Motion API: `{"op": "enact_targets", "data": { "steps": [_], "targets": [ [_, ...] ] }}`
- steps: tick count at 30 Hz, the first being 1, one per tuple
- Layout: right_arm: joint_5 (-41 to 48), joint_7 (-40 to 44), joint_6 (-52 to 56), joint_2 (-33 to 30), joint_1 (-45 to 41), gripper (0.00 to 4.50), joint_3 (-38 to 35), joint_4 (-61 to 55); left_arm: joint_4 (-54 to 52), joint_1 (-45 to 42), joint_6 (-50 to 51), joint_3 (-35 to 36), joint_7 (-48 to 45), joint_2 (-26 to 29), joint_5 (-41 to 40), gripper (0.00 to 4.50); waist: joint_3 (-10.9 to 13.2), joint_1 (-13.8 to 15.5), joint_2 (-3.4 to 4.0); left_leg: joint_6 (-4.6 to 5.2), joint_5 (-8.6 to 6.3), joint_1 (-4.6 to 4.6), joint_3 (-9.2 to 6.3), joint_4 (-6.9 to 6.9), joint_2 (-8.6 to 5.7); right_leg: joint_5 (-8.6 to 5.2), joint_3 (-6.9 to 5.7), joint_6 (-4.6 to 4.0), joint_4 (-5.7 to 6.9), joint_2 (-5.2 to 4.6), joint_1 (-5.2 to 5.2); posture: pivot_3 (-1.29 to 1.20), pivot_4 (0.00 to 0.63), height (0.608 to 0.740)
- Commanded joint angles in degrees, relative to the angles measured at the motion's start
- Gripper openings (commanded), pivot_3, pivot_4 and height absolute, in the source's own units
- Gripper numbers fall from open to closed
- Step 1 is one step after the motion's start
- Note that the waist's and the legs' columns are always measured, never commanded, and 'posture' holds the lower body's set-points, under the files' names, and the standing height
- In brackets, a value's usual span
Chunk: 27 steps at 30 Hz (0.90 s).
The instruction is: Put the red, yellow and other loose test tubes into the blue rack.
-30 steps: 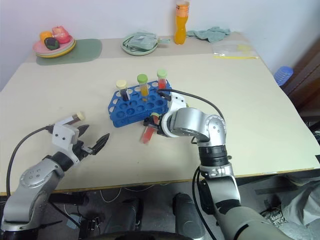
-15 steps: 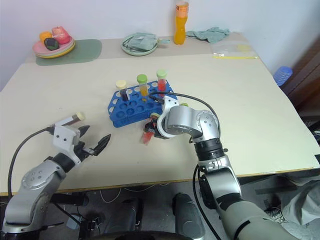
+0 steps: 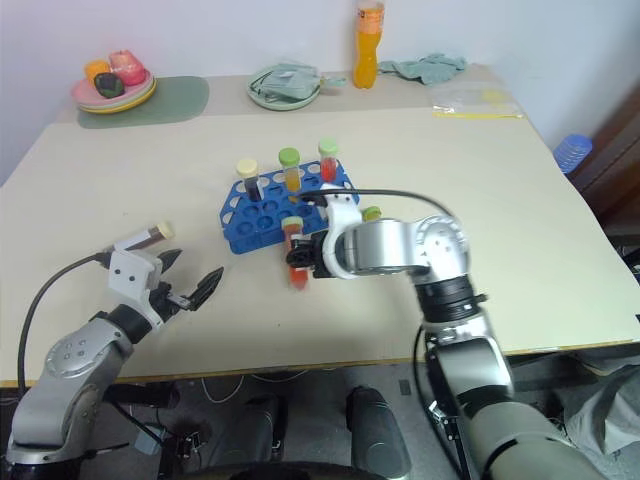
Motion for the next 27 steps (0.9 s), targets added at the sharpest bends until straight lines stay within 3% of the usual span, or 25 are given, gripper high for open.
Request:
{"op": "enact_targets", "data": {
  "steps": [1, 4, 7, 10, 16, 27],
  "targets": [
    [-16.43, 27.33, -4.19, -7.06, -2.56, 0.76, -3.55, -17.0, -1.03, 0.18, -1.58, 1.37, -0.49, 0.57, 0.16, 4.5, -0.02, -0.12, -0.02, 0.03, -0.02, 0.03, -0.04, -0.05, 0.02, -0.01, -0.02, -0.01, 0.0, 0.05, 0.0, 0.0, 0.15, 0.74],
    [-45.58, 47.77, -26.49, -14.95, 1.16, 0.76, 2.91, -20.04, -0.61, -0.77, -1.92, 1.03, -0.37, 0.18, 0.12, 4.5, -0.08, -0.12, -0.1, 0.08, -0.05, 0.09, -0.07, -0.07, 0.05, -0.07, -0.11, -0.08, -0.02, 0.11, 0.03, 0.0, 0.15, 0.74],
    [-64.55, 53.13, -43.49, -13.2, 5.09, 0.76, 7.54, -12.46, -0.8, -1.98, -2.55, -0.27, -0.77, -0.47, -0.3, 4.5, -0.1, -0.19, -0.13, 0.07, -0.04, 0.14, 0.05, -0.03, 0.05, -0.07, -0.05, -0.07, -0.07, 0.08, 0.08, 0.0, 0.15, 0.74],
    [-77.68, 53.43, -57.11, -6.23, 7.42, 0.76, 9.41, -3.57, -1.84, -3.76, -2.22, -2.46, -1.03, -1.59, -0.82, 4.5, -0.08, -0.17, -0.11, 0.04, -0.03, 0.14, 0.11, -0.03, 0.05, -0.06, 0.03, -0.07, -0.02, 0.07, 0.05, 0.0, 0.15, 0.74],
    [-90.73, 50.2, -73.16, 7.6, 10.24, 0.76, 7.46, 9.92, -5.58, -6.5, -0.1, -6.76, -0.25, -3.82, -1.17, 4.5, -0.08, -0.02, -0.11, 0.02, -0.02, 0.1, 0.09, -0.06, 0.03, -0.04, 0.06, -0.07, 0.1, 0.01, -0.04, 0.0, 0.15, 0.74],
    [-97.67, 51.91, -76.74, 12.82, 14.1, 0.76, 2.89, 14.03, -11.5, -7.86, 5.24, -10.07, -0.29, -3.47, -3.99, 4.5, -0.08, -0.08, -0.1, -0.01, 0.0, 0.12, 0.04, -0.04, -0.01, -0.04, 0.05, -0.07, 0.15, 0.01, -0.02, 0.0, 0.15, 0.74]
  ]
}}
